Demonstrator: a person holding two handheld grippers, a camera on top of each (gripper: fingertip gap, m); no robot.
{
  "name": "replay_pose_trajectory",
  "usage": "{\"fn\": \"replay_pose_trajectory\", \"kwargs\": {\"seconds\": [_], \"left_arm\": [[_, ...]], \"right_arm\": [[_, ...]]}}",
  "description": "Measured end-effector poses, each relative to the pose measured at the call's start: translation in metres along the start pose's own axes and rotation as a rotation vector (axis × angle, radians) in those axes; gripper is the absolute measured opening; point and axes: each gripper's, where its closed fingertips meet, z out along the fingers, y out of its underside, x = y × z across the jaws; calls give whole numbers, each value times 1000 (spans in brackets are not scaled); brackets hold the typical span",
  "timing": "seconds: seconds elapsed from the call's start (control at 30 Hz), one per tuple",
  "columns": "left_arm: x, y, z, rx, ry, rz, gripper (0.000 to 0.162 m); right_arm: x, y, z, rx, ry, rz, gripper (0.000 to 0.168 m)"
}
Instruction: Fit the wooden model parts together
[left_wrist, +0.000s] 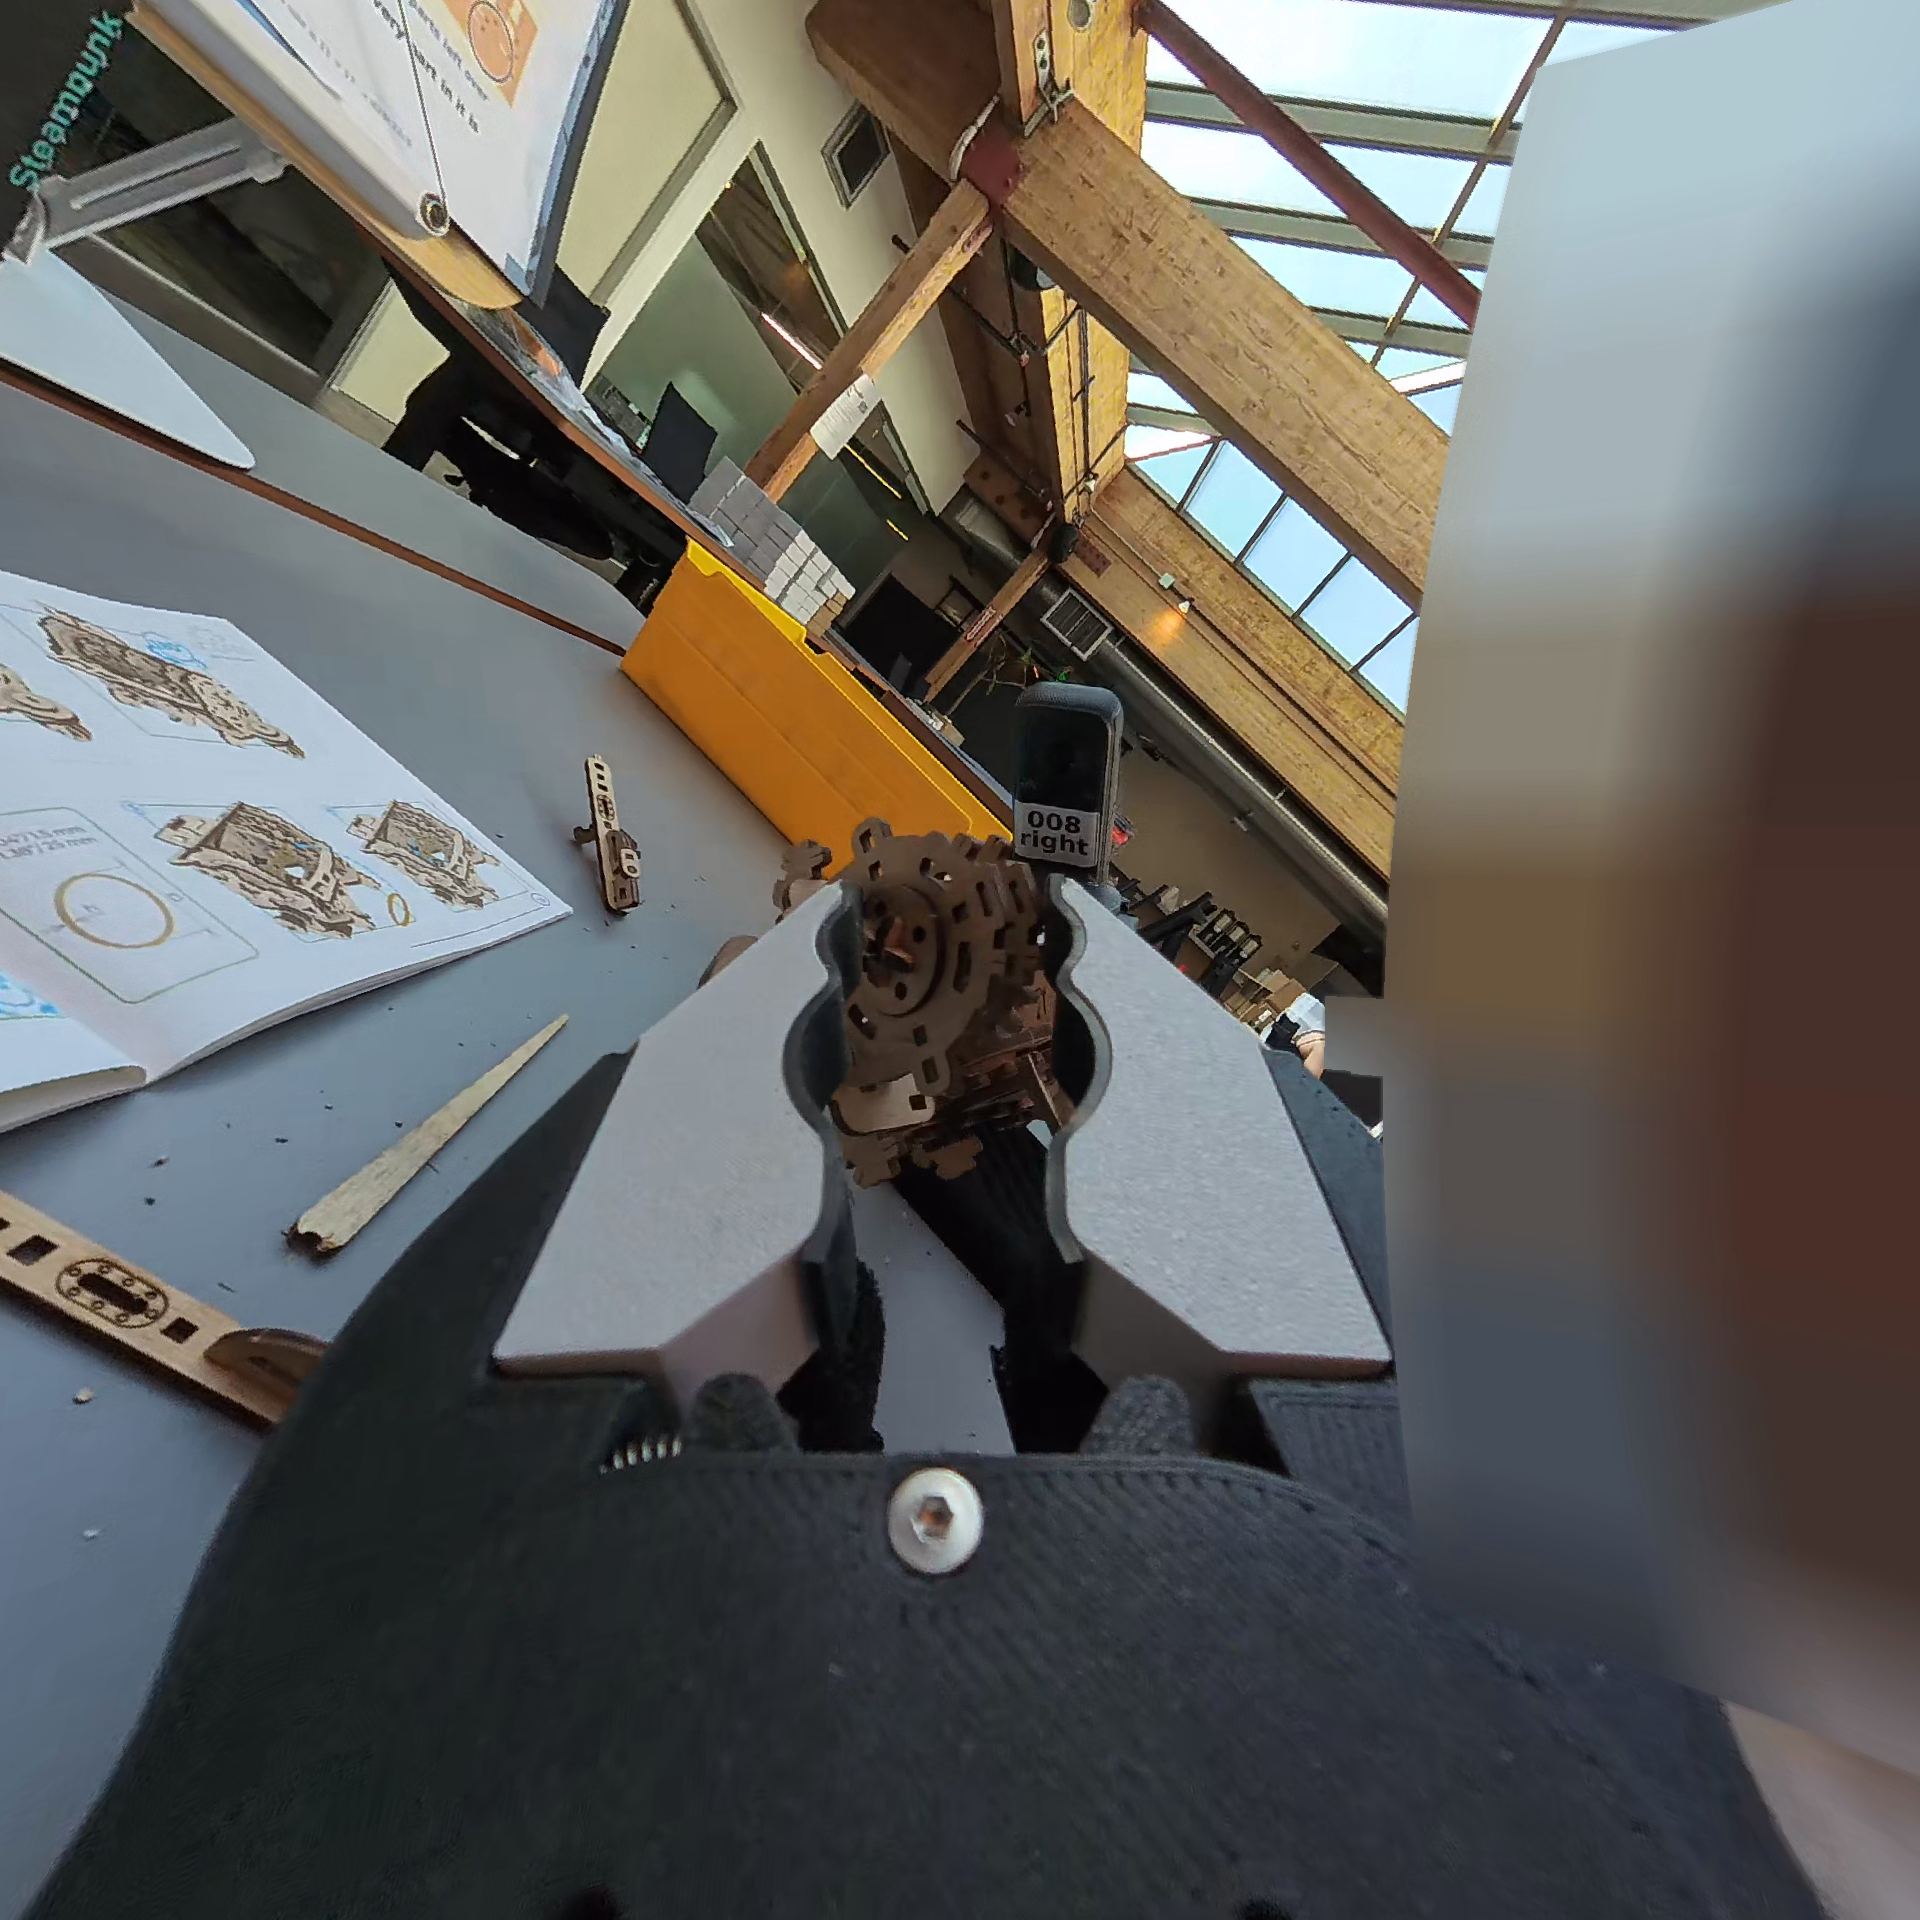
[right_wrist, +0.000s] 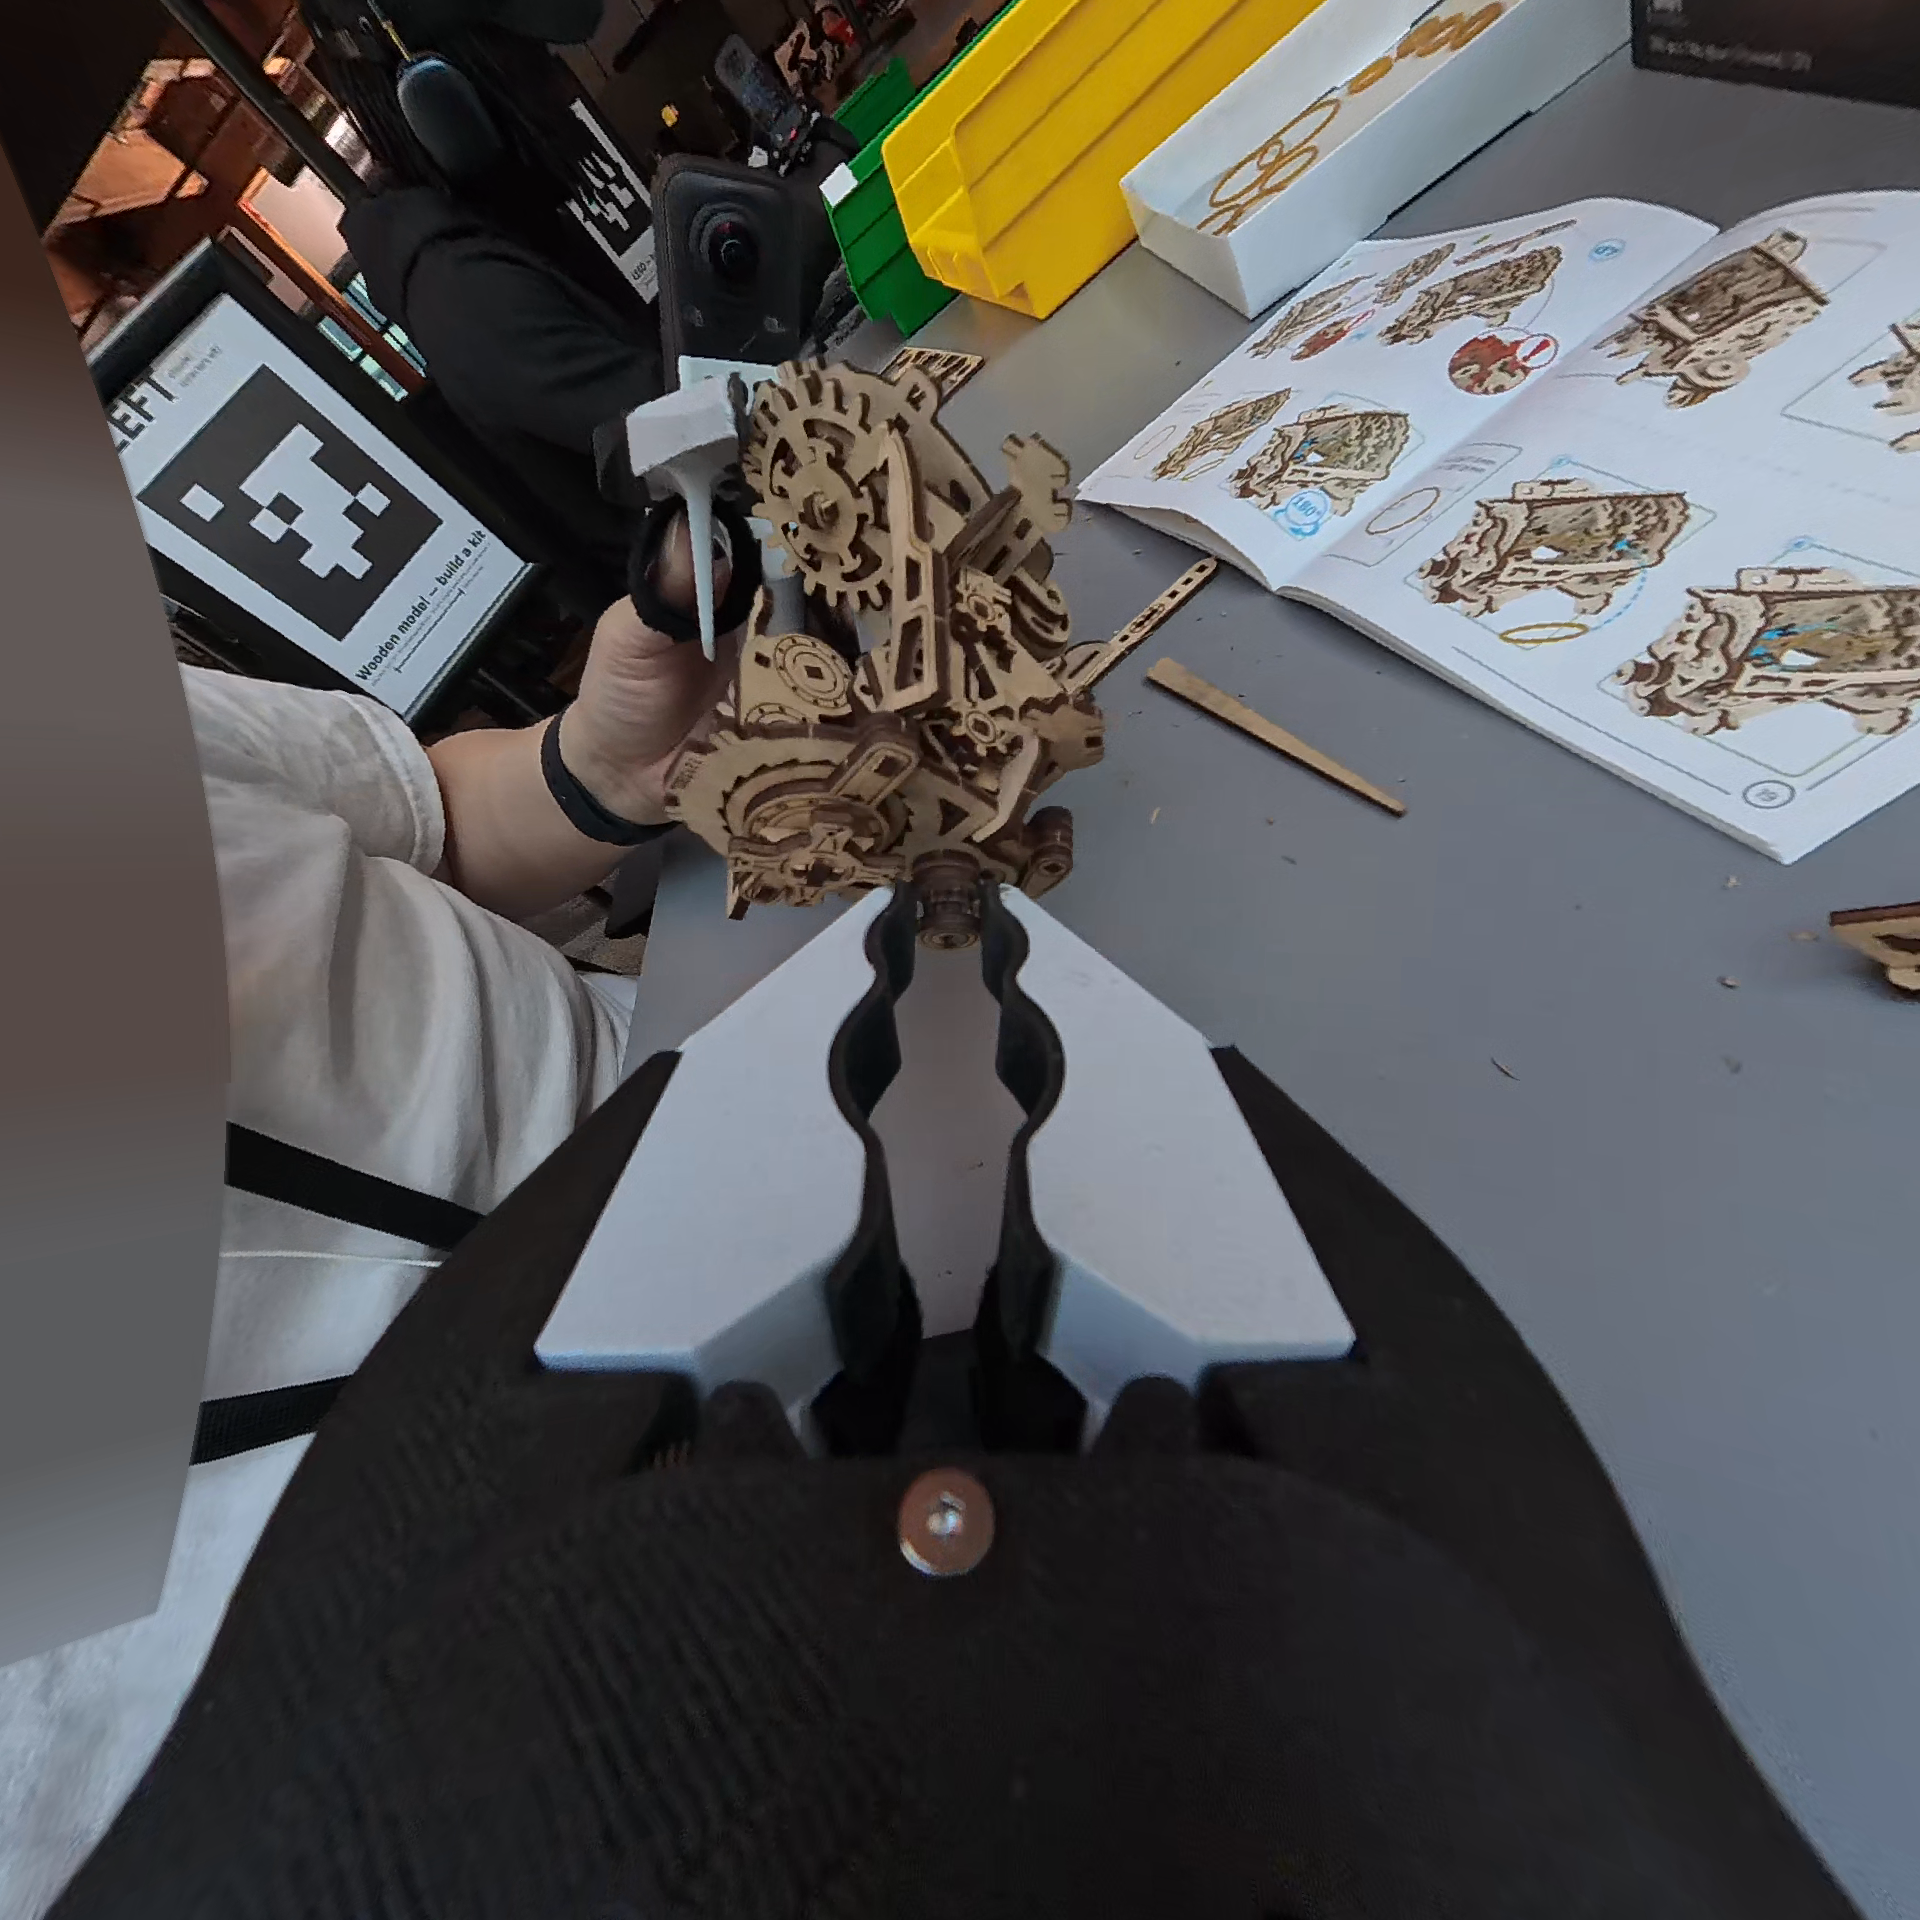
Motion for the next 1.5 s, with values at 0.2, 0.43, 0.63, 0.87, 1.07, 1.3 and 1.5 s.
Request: {"fn": "replay_pose_trajectory", "kwargs": {"seconds": [0.2,0.43,0.63,0.87,1.07,1.3,1.5], "left_arm": [[-7,5,1,-29,-25,-26,32],[-17,11,0,-63,-53,-54,33],[-27,21,-3,-126,-101,-62,32],[-40,35,-6,-204,-172,-111,33],[-40,35,-7,-211,-161,-134,33],[-40,36,-7,-218,-161,-131,33],[-39,36,-7,-217,-155,-131,33]], "right_arm": [[2,6,1,-38,-28,75,11],[8,11,3,-81,26,52,11],[14,21,5,-140,67,105,12],[18,35,8,-219,97,189,12],[18,35,8,-224,79,220,13],[17,36,7,-236,69,218,14],[17,35,6,-236,70,218,16]]}}
